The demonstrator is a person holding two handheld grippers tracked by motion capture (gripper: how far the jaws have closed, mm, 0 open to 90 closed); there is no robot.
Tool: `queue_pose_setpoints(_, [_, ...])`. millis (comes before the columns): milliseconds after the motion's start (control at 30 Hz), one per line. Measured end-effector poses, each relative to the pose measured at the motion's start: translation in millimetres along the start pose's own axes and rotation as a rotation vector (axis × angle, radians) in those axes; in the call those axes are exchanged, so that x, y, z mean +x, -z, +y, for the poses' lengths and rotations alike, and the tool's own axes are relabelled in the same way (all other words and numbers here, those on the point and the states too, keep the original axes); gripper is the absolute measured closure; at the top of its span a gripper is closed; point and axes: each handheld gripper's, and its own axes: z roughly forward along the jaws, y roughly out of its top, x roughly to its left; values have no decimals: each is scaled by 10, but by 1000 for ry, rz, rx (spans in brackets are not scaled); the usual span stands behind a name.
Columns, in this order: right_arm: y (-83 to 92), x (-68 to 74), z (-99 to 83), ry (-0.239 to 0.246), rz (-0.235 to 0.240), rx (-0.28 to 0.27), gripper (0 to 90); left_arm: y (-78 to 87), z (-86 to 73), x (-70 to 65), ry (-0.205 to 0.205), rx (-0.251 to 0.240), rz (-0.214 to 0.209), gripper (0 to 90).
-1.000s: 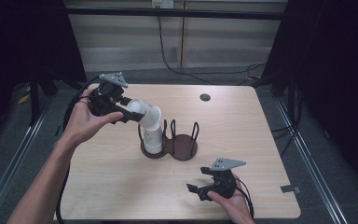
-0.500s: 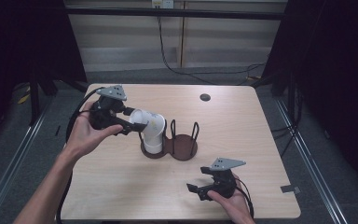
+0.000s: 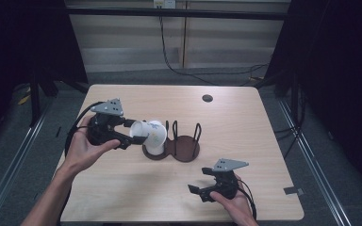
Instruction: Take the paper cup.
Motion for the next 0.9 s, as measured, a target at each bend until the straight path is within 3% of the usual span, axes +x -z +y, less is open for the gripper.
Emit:
queue_pose_setpoints(200, [-22, -5, 15, 2, 5, 2, 133, -100, -71, -102, -30, 14, -8, 368])
queue_pose_setpoints(267, [-28, -1, 24, 5, 9, 4, 133, -135, -79, -123, -43, 45, -1, 367])
queue_pose_setpoints(400, [-32, 18, 66, 20, 14, 2, 134, -146, -146, -145, -29, 24, -16, 367])
queue_pose_setpoints(700, [16, 45, 242, 72, 3, -37, 161, -200, -335, -202, -48, 54, -17, 366])
queue_pose_setpoints(900, [-4, 54, 367, 82, 35, -51, 138, -229, -435, -210, -39, 45, -29, 365])
